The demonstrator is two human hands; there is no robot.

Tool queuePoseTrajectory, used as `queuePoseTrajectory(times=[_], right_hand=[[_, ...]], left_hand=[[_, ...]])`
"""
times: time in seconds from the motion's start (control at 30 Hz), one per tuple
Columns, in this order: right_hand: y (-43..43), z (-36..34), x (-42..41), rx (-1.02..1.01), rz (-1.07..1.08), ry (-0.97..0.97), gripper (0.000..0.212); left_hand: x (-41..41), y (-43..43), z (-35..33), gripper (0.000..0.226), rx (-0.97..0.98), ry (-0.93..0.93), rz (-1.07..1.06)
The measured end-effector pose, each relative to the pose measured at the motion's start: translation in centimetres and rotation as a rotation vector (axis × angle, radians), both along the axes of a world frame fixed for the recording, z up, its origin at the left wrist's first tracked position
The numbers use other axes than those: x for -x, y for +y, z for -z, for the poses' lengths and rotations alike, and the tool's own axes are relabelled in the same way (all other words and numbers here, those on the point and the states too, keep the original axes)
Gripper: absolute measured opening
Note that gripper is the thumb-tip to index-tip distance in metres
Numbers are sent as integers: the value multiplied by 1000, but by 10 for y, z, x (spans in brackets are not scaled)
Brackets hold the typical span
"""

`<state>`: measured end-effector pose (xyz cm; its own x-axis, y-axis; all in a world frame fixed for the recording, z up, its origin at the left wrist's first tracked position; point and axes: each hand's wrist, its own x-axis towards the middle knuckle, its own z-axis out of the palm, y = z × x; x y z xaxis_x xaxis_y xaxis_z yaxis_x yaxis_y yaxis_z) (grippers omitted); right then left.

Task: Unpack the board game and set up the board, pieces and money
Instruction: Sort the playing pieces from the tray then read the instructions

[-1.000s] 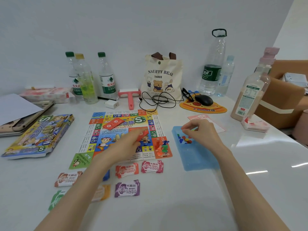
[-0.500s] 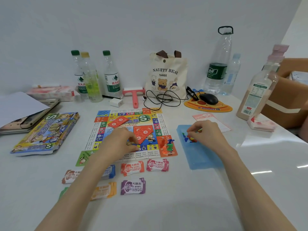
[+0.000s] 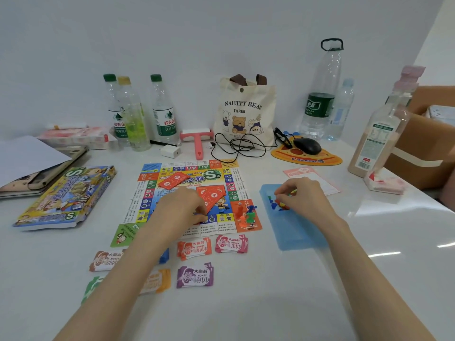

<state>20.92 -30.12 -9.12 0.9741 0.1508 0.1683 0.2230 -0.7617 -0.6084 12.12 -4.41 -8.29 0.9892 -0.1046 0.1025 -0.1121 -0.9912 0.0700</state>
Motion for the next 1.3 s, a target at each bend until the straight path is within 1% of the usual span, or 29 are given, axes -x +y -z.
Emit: queuePoseTrajectory(times=[0.13,0.23,0.3,0.43,0.57,0.83,0.97,1.1,1.3], right_hand=[[1,0,0,-12,7,11,8],[1,0,0,-9,10,17,9],[1,0,0,-6,9,17,9],[1,-1,0,-7,11,19,8],[1,0,0,0,10,15,7],[-1,-1,0,-5,11,6,8],[-1,-2,1,-16,21,1,9],[-1,-2,1,-20,30,-7,9],[-1,-2,0,-31,29,-19,10]], left_hand=[[1,-2,0,15,55,32,34],[0,-2,5,9,179,16,41],[-2,-4,8,10,223,1,59],[-8,-10,11,13,177,-36,109],[-12,-10,13,14,158,-9,124],[-11,-6,13,15,251,42,138],[-9,-6,10,20,269,34,107],[-7,-14,9,26,221,-17,34],[-10,-19,11,22,167,-21,5]])
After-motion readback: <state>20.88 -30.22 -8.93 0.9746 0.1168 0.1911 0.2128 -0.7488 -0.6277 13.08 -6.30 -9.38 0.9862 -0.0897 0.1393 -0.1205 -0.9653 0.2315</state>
